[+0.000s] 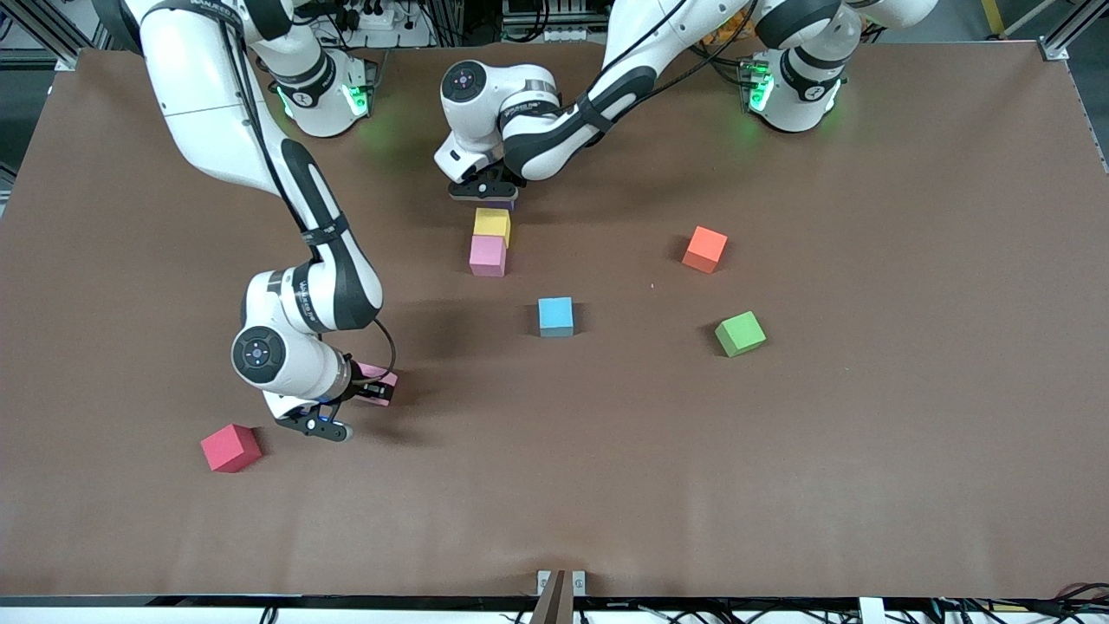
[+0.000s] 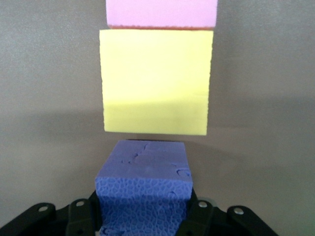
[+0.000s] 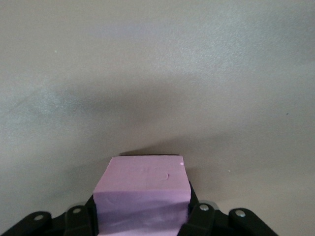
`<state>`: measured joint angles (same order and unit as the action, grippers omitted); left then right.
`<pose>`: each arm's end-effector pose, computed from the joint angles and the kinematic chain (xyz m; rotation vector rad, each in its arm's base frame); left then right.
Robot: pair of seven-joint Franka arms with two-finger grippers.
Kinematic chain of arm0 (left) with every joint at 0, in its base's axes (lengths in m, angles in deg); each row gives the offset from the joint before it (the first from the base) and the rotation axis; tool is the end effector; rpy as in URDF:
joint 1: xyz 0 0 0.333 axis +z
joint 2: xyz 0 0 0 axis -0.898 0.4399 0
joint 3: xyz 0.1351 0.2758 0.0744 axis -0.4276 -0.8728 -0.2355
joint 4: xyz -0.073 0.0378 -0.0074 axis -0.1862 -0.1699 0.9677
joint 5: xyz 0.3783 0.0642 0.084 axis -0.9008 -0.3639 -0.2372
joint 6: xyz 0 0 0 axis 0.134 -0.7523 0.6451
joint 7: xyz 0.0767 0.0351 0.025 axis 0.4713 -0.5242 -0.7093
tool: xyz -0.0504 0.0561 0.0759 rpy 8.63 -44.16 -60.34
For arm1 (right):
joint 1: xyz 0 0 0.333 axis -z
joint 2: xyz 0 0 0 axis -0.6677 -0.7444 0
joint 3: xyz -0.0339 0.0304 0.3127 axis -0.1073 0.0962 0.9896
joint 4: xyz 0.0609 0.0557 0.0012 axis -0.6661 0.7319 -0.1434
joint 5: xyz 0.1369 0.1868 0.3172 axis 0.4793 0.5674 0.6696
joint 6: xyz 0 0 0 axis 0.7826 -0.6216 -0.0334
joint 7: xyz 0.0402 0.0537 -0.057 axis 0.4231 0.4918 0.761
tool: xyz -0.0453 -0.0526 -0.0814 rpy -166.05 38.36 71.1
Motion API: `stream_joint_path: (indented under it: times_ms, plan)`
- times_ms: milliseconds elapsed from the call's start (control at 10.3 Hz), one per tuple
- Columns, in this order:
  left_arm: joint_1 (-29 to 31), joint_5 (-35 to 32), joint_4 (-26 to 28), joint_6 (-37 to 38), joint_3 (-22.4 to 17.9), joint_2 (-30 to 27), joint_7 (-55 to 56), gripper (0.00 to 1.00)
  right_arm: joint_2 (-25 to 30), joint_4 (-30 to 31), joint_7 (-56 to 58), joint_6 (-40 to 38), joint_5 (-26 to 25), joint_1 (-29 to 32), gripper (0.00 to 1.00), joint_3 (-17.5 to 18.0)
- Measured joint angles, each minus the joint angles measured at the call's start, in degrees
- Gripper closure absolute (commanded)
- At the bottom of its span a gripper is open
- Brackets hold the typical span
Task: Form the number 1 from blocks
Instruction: 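Grasp the second pink cube with the right gripper and lift it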
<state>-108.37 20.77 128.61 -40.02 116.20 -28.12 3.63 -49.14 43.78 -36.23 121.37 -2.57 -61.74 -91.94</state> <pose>0.2397 -0.6580 0.2037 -3.1245 0.0810 0.1556 0.6687 0.1614 0.2077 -3.0720 0.4223 0.1164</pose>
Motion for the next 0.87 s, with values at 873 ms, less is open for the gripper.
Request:
stream_joint_path:
  times_ms: [873]
  plan:
    - [-1.50,0.00,-2.45,0.14,-1.83,1.14,0.00,1.00,12.90,5.67,10.71,-12.59,0.06,6.77,0.56,0.73]
